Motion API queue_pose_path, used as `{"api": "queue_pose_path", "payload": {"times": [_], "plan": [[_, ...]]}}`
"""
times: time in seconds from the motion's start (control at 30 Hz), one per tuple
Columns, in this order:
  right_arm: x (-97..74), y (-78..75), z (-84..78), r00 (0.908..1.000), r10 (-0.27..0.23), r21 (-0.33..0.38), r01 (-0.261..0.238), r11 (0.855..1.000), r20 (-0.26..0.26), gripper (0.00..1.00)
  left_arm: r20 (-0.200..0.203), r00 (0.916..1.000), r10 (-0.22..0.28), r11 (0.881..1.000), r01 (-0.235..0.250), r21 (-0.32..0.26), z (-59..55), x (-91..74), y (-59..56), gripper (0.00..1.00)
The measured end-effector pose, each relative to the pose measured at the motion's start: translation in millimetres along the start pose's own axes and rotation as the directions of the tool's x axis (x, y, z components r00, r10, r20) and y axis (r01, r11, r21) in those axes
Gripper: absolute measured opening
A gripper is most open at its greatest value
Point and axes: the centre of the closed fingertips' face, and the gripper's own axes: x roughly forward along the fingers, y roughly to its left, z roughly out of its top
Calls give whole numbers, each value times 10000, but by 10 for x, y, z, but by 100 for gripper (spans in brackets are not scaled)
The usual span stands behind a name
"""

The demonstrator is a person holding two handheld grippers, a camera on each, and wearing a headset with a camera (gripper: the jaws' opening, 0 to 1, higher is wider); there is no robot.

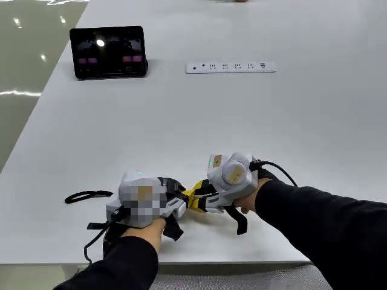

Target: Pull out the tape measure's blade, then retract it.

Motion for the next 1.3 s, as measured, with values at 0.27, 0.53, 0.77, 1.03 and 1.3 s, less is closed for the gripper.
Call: {"api": "queue_pose_path", "payload": {"times": [0.27, 0.53, 0.77, 1.03, 1.3], "plan": [[-32, 2, -37, 9998, -202, 225, 204, 9995, -93, 15, -95, 9998, -190, 9977, 183, -658, -21, -13, 10, 66], [-144, -2, -55, 9988, -490, 361, 493, 9981, -91, 18, -92, 9993, -374, 9947, 364, -956, 4, -36, 19, 66], [-275, -16, -29, 9970, -772, 598, 764, 9953, 109, 21, 370, 9981, -492, 9910, 534, -1226, 180, -121, 80, 72], [-437, -32, -50, 9922, -1205, 1020, 1166, 9879, 329, 25, 172, 9812, -1923, 9787, 1930, -703, 228, -163, 44, 98], [-600, -40, -83, 9861, -1604, 1291, 1536, 9797, 441, 29, 113, 9725, -2326, 9720, 2328, -325, 221, -297, 245, 99]]}}
